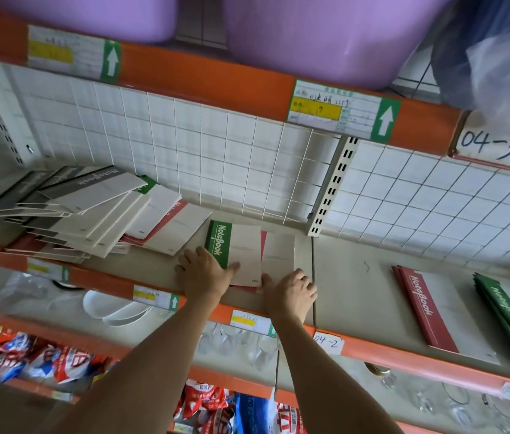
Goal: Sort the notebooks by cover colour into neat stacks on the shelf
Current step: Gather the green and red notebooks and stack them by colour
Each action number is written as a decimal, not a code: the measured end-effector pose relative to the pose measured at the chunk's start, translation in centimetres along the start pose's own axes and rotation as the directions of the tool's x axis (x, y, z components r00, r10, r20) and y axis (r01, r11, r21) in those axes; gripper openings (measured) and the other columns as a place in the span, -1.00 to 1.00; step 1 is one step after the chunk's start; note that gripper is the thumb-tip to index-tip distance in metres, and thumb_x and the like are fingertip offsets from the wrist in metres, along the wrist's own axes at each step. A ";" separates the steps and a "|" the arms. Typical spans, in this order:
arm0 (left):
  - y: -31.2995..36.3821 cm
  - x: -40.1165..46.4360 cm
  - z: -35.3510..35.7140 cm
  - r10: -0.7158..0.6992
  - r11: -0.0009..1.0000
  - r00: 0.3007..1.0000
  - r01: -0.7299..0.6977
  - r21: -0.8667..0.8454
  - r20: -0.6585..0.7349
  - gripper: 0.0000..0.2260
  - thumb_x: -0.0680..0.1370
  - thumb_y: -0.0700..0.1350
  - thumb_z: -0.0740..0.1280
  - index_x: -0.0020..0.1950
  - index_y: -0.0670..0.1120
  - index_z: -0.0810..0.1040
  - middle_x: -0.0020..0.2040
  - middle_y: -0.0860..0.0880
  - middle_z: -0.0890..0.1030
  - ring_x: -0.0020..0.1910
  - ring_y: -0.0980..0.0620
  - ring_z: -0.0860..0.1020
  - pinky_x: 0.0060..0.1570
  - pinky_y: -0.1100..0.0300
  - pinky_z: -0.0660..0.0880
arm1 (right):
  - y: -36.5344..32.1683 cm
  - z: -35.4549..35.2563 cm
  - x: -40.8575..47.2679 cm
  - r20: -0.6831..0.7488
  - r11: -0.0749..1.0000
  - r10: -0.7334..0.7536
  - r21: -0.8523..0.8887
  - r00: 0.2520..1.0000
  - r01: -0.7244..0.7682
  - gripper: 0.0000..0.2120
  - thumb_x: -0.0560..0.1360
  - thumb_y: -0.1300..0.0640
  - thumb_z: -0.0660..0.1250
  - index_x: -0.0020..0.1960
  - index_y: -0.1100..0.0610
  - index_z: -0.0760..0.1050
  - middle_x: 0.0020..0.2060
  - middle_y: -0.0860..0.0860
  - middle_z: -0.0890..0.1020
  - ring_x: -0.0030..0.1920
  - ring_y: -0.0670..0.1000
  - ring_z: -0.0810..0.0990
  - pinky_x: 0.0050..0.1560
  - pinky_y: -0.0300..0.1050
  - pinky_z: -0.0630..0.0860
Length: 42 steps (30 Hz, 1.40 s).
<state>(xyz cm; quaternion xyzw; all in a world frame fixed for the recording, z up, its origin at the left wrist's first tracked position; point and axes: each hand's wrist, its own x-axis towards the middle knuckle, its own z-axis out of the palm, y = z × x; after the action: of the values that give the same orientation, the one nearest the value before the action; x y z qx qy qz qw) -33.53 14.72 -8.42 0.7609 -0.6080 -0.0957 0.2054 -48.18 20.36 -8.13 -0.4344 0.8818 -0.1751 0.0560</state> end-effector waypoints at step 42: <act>22.6 -10.7 0.6 0.412 0.882 0.899 -0.353 -0.313 0.145 -0.70 0.57 -0.19 0.22 0.30 -0.10 0.32 0.06 -0.22 0.61 -0.03 -0.25 0.61 -0.14 0.00 0.53 | 23.2 -18.3 3.1 -0.066 0.695 0.421 0.664 0.905 -0.275 -0.66 0.40 0.34 0.18 0.12 0.08 0.40 -0.11 0.13 0.64 -0.15 0.17 0.58 -0.11 -0.02 0.55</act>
<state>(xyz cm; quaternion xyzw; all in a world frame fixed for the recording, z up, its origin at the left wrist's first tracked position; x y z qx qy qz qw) -56.35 20.94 -0.37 0.5741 -0.7453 -0.2166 0.2607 -71.98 35.65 0.79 -0.1917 0.8352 -0.4966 0.1381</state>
